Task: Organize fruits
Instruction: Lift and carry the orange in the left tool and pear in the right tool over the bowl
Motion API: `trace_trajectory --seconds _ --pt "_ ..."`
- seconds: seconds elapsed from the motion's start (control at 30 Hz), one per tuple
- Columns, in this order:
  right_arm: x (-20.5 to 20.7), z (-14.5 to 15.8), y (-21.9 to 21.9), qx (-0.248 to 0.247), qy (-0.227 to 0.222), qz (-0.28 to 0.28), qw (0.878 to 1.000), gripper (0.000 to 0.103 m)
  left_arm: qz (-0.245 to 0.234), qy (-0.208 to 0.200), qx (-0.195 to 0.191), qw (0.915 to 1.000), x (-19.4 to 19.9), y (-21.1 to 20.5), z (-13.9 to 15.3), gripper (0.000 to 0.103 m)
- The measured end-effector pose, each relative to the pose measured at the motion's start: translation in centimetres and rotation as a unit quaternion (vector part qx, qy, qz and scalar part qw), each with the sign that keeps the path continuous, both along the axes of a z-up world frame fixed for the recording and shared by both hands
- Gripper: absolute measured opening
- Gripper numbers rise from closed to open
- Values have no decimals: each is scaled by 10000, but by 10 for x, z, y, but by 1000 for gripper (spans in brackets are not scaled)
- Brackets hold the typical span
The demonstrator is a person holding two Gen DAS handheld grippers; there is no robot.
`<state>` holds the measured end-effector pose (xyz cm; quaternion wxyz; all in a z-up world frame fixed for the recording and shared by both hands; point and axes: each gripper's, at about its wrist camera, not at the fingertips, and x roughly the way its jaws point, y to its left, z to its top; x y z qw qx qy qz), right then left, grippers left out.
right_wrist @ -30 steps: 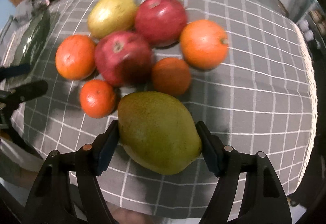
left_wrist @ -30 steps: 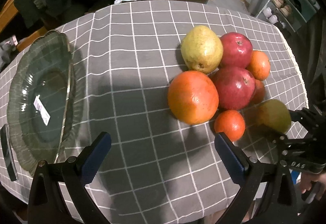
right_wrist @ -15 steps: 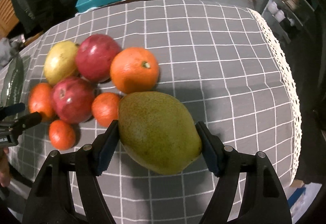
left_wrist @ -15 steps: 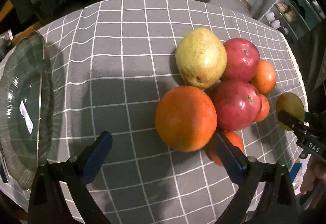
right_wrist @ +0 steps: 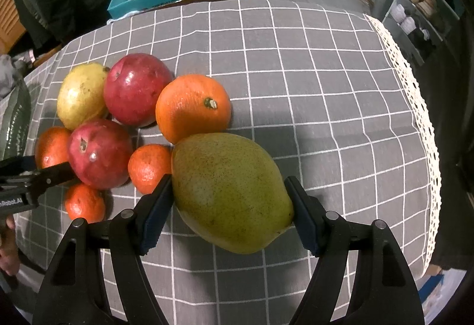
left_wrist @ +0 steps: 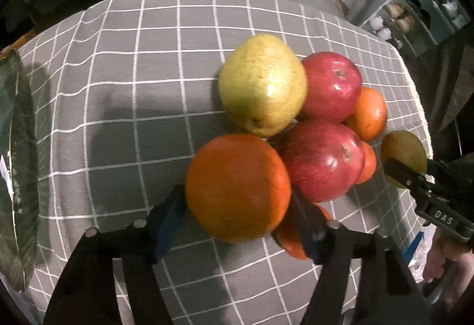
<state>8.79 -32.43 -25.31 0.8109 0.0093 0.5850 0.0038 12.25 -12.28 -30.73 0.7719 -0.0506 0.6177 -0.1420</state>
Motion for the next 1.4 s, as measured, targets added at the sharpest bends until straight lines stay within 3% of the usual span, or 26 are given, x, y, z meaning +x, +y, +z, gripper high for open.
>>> trace_trajectory --seconds 0.23,0.47,1.0,1.4 --pt "4 7 10 -76 -132 120 9998 75 -212 -225 382 9988 -7 -9 7 64" --pt "3 27 20 -151 -422 211 9988 75 -234 -600 488 9967 -17 -6 31 63" --pt "-9 103 54 -132 -1409 519 9886 75 51 -1705 288 9849 -40 21 122 63" --pt "-19 153 83 109 -2005 767 9766 75 247 -2274 106 9734 -61 51 173 63"
